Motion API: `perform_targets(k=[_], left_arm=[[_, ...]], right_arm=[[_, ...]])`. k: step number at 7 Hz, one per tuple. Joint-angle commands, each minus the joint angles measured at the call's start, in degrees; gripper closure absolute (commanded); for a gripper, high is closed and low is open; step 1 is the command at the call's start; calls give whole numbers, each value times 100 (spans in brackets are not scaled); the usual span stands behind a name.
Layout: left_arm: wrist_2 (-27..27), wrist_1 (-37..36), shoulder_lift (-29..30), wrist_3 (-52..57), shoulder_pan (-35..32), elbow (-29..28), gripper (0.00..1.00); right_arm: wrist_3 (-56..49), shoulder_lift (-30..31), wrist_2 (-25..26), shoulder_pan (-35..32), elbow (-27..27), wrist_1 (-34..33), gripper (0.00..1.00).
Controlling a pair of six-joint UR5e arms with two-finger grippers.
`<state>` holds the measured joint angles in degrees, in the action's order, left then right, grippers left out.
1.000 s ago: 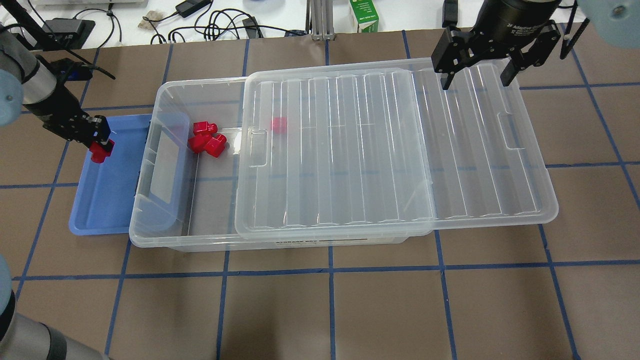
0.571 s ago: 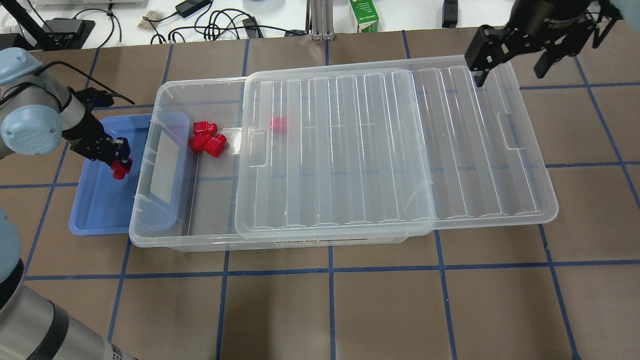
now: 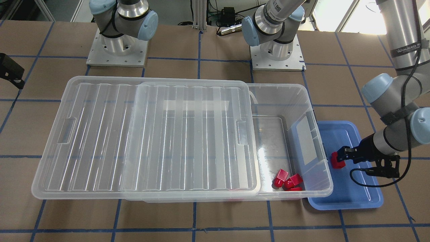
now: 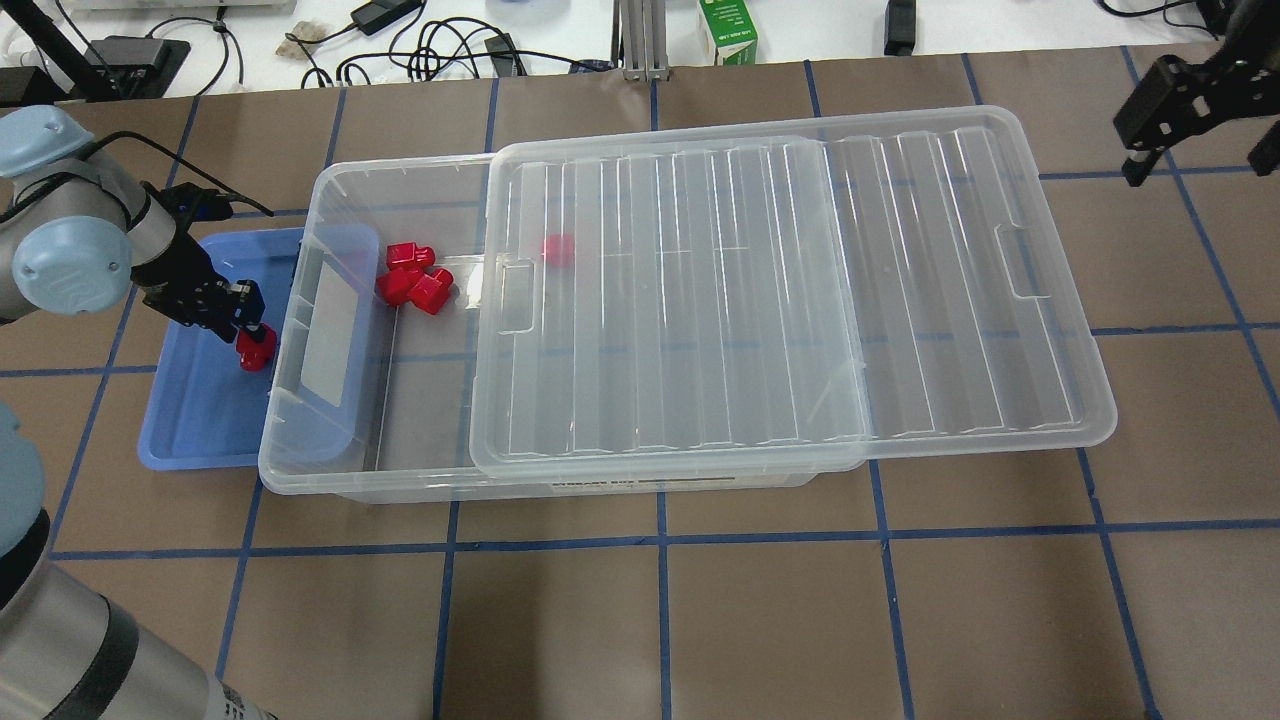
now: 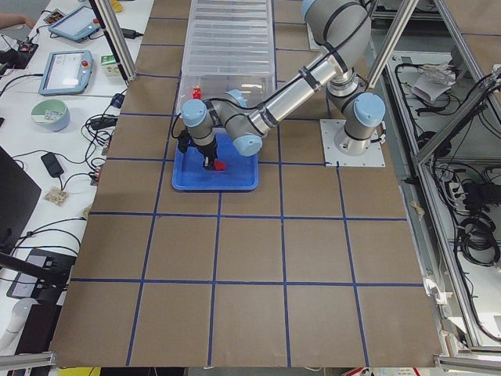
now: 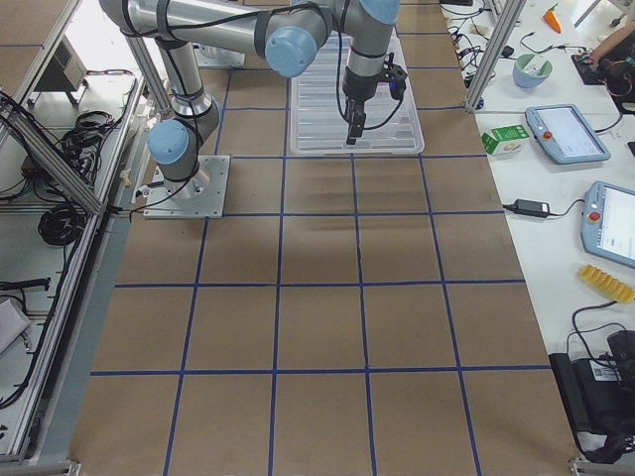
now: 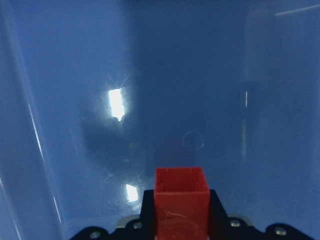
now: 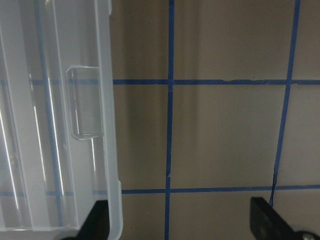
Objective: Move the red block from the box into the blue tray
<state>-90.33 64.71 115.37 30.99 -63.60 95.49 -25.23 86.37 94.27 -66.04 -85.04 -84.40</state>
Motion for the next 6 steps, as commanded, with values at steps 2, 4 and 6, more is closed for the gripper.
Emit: perform_targets(k=[2,4,6], left_arm=[[-2,1961,-733,-399,-440,-1353,8],[-46,2607,-1233,-1379,-1606,-1727,0],[24,2696,-1717,-1831,-2408,-1718,0]], right_arm=[[-299,-32,-85,170,-1458,-1766,0],[-246,-111,-102,144,-1893,-2299,0],[-167,-129,-409,100,-1937,-2291,0]])
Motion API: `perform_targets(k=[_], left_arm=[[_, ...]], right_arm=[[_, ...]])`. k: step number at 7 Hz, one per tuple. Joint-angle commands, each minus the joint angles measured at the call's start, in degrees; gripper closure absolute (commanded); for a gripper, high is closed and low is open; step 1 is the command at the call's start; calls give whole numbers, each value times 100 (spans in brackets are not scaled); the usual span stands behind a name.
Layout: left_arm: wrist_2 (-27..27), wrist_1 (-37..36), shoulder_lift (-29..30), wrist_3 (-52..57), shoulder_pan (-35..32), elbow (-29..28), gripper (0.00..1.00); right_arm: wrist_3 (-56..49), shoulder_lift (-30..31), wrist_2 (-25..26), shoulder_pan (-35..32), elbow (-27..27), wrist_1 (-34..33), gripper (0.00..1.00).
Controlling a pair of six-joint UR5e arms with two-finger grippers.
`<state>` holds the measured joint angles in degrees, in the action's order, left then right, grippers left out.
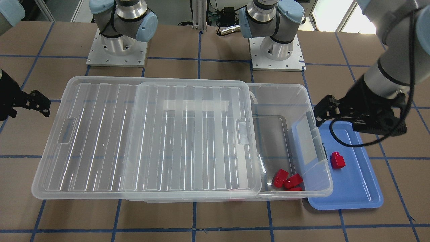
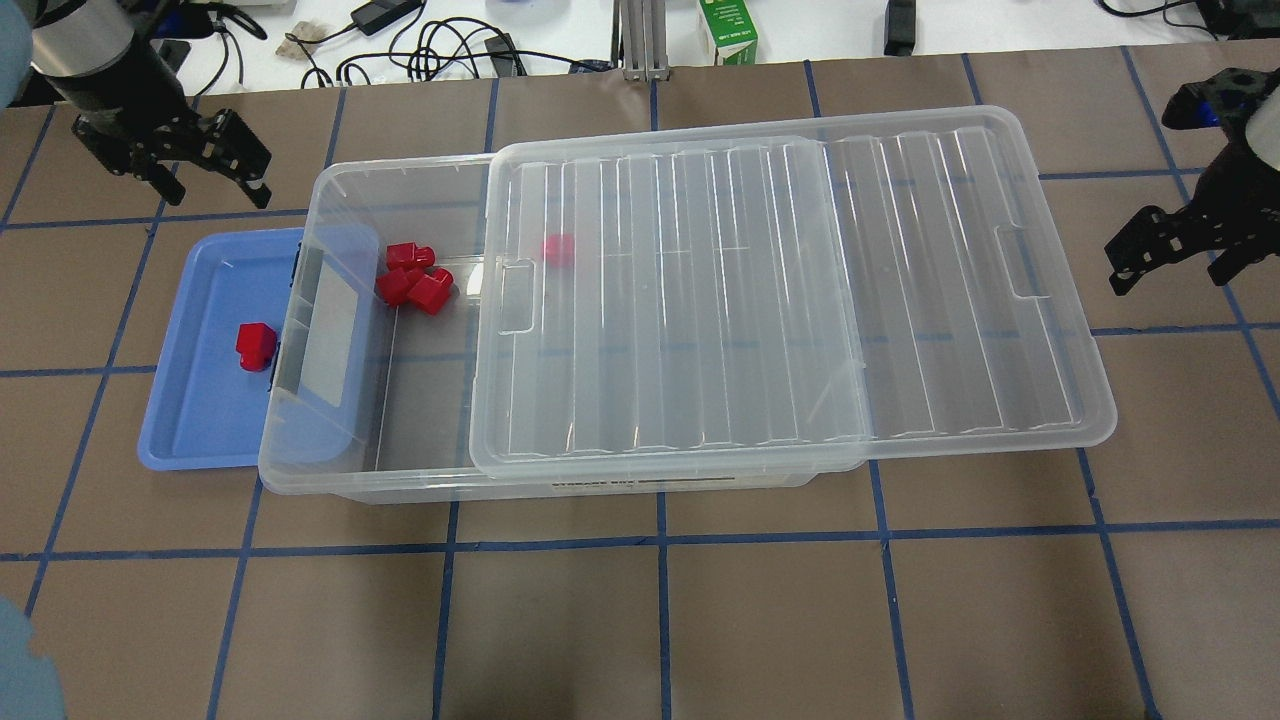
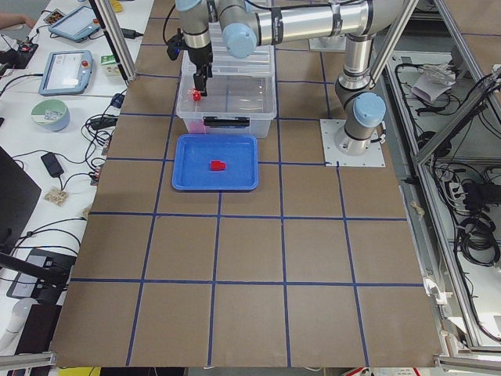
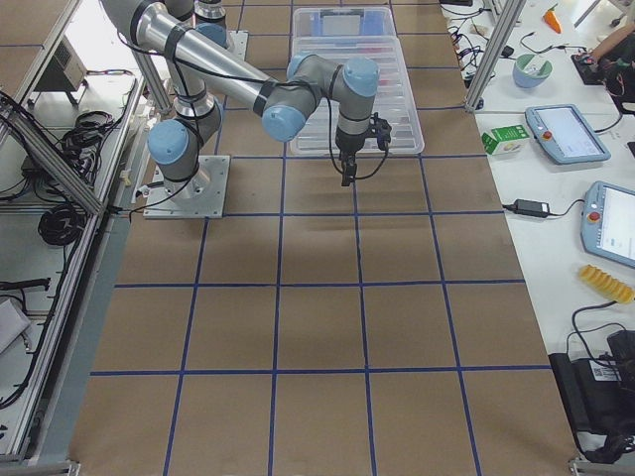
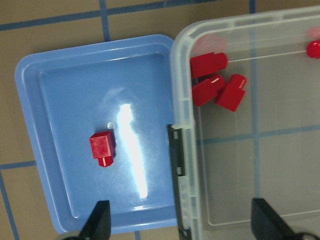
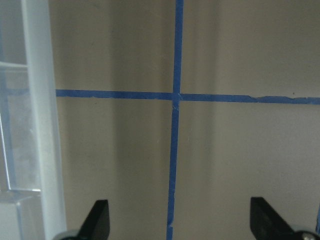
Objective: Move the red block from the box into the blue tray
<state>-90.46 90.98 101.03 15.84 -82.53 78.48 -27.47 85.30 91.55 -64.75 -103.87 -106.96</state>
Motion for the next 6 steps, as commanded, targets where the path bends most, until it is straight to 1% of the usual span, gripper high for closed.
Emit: perform_targets(k=[1,2,3,5,6], left_arm=[[-24,69,-390,-484,-962,-34,0],[-51,78,-478,-694,-1237,-17,0],[28,226,-592,-749,-1292,-43,0],[-33,245,-655,-749,-1239,10,0],[-138,489,-794,-714,-1161,79,0]], right_arm=[[93,-57,-338,-90,-124,-44,0],[302,-66,-392,-247,-142,-62,0],[617,-83,-392,-562,-151,-175,0],[1486,-205,-375,-1361,-168,-500,0],[1551,-276,-384,-1652,-160,-571,0]])
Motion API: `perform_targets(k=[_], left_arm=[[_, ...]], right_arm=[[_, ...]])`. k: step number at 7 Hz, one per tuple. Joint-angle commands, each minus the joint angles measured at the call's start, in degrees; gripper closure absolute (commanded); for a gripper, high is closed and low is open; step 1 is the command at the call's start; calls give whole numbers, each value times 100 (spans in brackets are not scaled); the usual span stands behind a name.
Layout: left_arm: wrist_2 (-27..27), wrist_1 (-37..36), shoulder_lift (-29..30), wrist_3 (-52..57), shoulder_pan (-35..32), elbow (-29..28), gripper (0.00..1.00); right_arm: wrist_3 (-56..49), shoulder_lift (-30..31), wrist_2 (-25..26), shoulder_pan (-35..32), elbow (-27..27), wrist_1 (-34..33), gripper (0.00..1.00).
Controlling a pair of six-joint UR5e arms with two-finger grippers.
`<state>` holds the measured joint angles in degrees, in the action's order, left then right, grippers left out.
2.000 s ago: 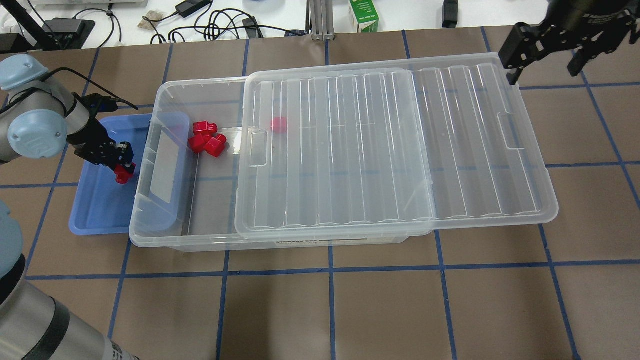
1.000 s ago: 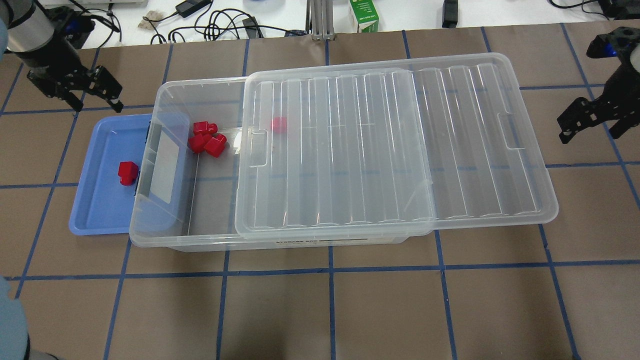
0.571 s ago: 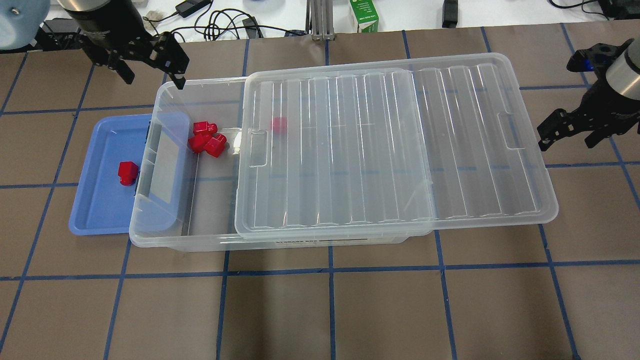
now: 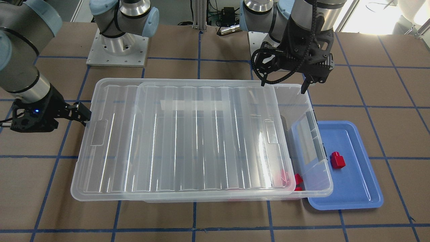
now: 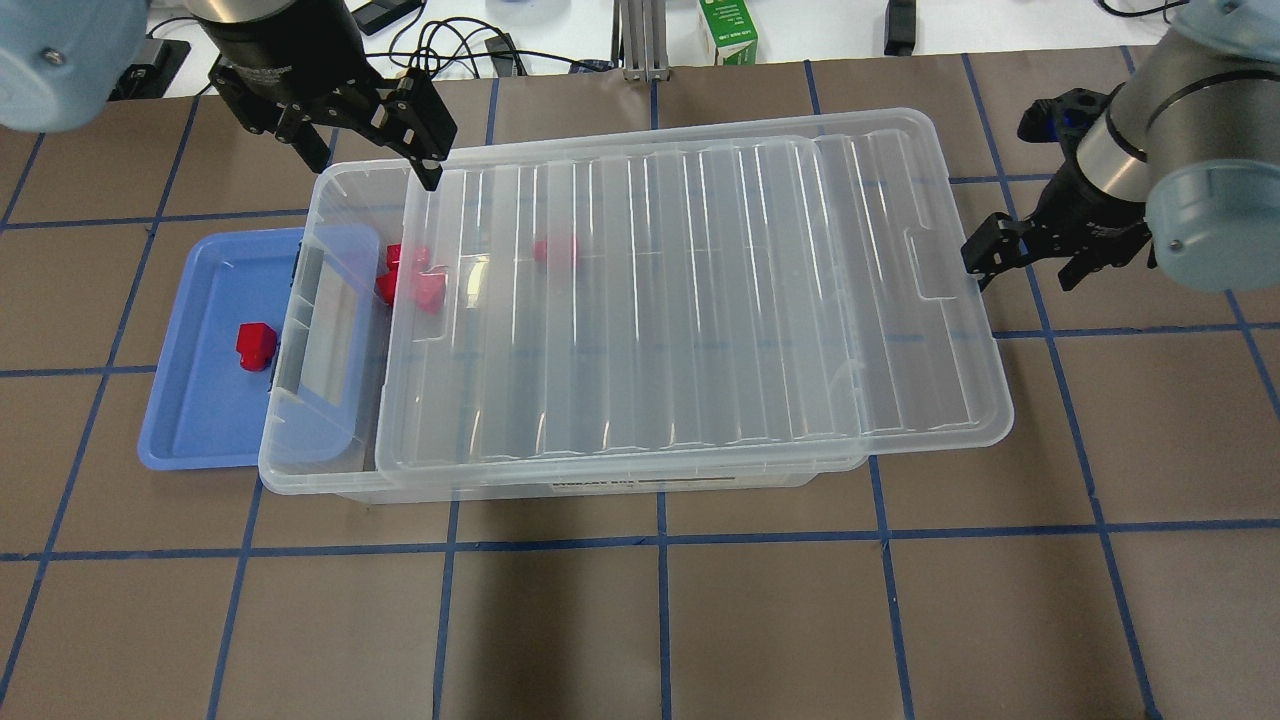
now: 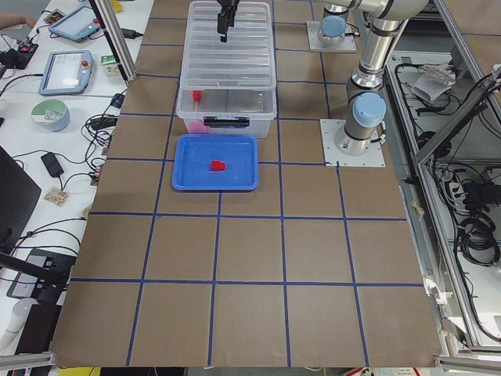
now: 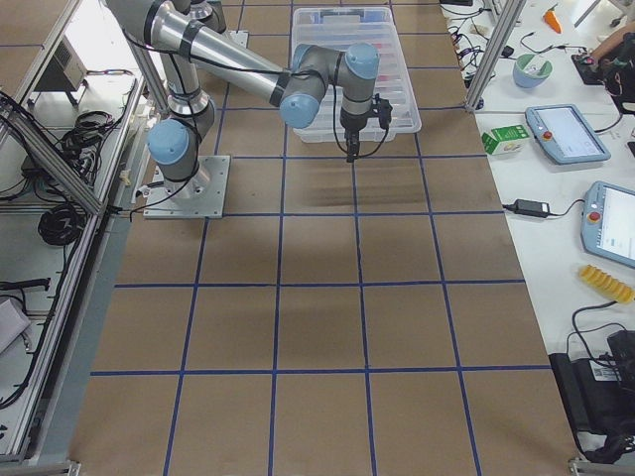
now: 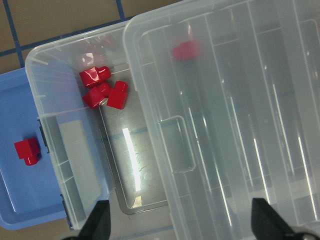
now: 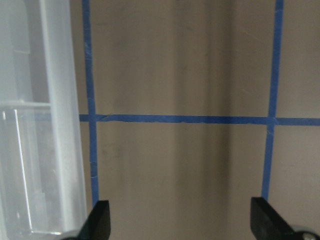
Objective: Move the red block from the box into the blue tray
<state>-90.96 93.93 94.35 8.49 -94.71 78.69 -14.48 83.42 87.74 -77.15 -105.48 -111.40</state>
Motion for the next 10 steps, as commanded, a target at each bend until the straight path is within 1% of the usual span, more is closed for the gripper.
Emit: perform_targets(k=[1,2,3,5,6,7,8,10], left_arm=[[-106,362,-171,39,302,50,0],[-63,363,-180,91,565,33,0],[-80,398,-206,92,664,94,0],[-45,355,-364,100,708,252,0],[-45,328,-356,109,744,252,0],[-45,311,-329,118,744,252,0],[-36,328,-338,135,753,270,0],[-45,328,-329,153,744,270,0]], right_arm=[[322,-89,7,-519,27,-136,0],[323,-80,7,-529,36,-128,0],[323,-89,-2,-538,28,-128,0],[236,-72,59,-546,97,-162,0],[305,16,33,-546,281,-154,0],[323,260,33,-677,683,185,0],[567,445,68,-974,1165,763,0],[1382,526,121,-1589,1940,1731,0]])
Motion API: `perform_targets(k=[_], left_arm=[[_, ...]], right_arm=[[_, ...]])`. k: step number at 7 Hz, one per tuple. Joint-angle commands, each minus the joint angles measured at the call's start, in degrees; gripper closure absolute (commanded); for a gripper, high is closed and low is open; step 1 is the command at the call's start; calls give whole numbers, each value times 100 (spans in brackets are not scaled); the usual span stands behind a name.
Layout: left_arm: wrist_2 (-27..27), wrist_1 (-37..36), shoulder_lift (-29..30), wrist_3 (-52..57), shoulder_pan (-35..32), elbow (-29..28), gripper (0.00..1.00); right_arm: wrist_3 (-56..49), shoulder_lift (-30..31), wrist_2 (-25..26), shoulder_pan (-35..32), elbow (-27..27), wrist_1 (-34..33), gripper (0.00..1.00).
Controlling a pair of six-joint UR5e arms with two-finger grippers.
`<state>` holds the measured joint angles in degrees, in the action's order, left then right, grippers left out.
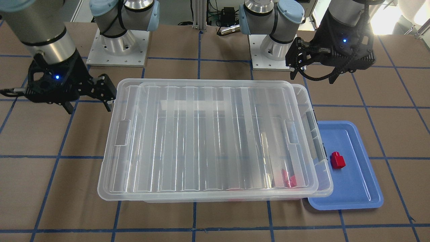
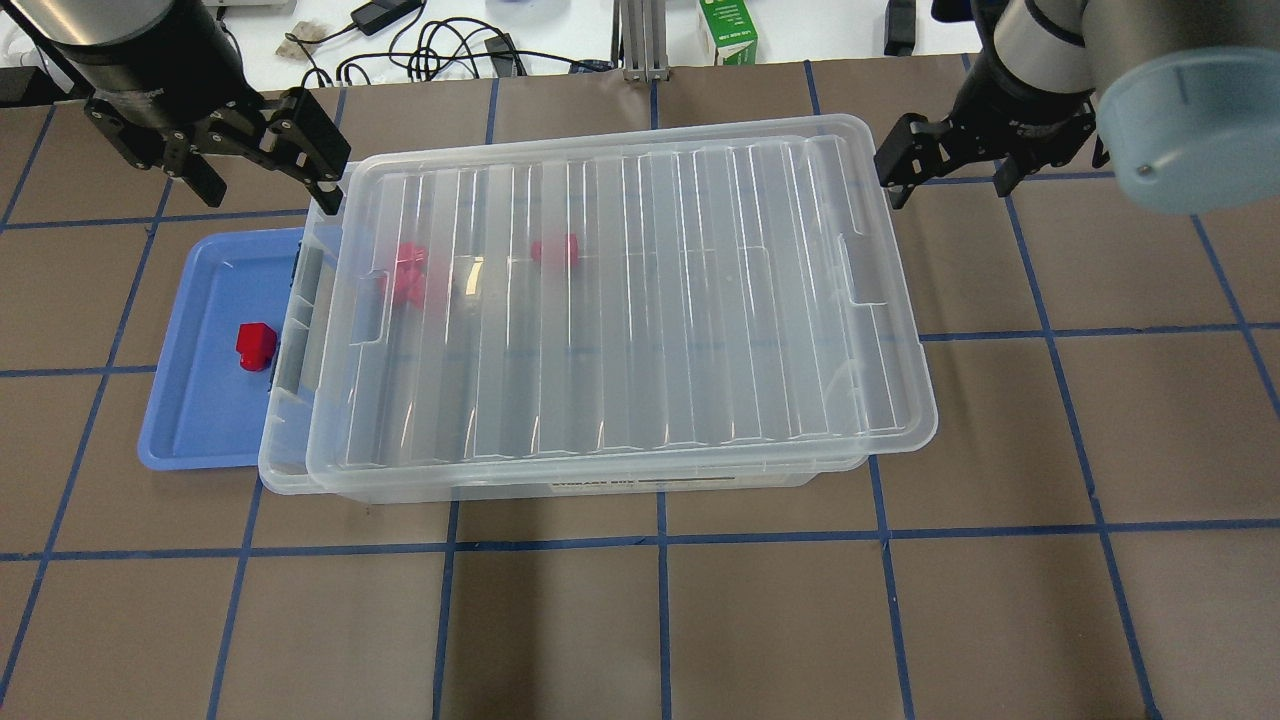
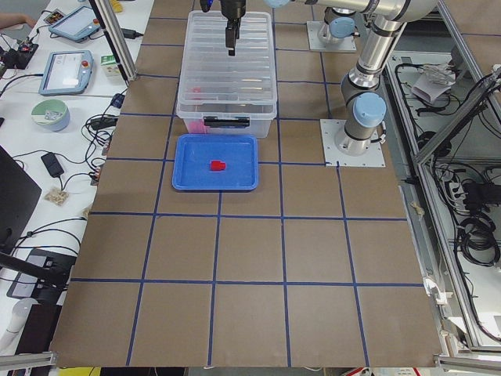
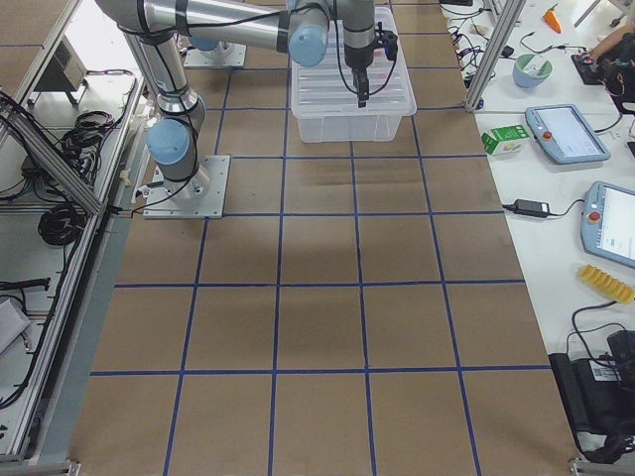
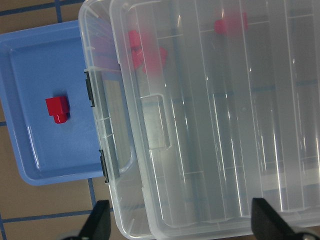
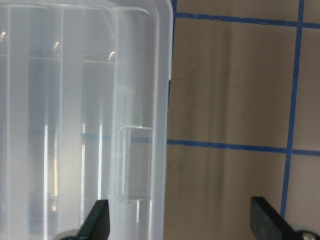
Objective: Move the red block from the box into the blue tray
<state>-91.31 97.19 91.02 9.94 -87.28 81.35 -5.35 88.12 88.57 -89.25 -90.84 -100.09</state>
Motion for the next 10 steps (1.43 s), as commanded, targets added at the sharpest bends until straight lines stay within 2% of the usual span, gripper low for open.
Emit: perform_targets(k=[1,8,9,10], left_arm=[[-18,-16,116,0,9,65,0],[-27,-104,13,-27,-106,363,0],[-10,-444,12,-44,-106,495,0],[17,-482,21,-62,-106,522,0]], right_arm=[[673,91,37,-505,610,1231,0],[710,127,-24,-506,690,1281,0],[710,118,-24,-497,690,1281,0],[702,135,-24,-497,699,1281,0]])
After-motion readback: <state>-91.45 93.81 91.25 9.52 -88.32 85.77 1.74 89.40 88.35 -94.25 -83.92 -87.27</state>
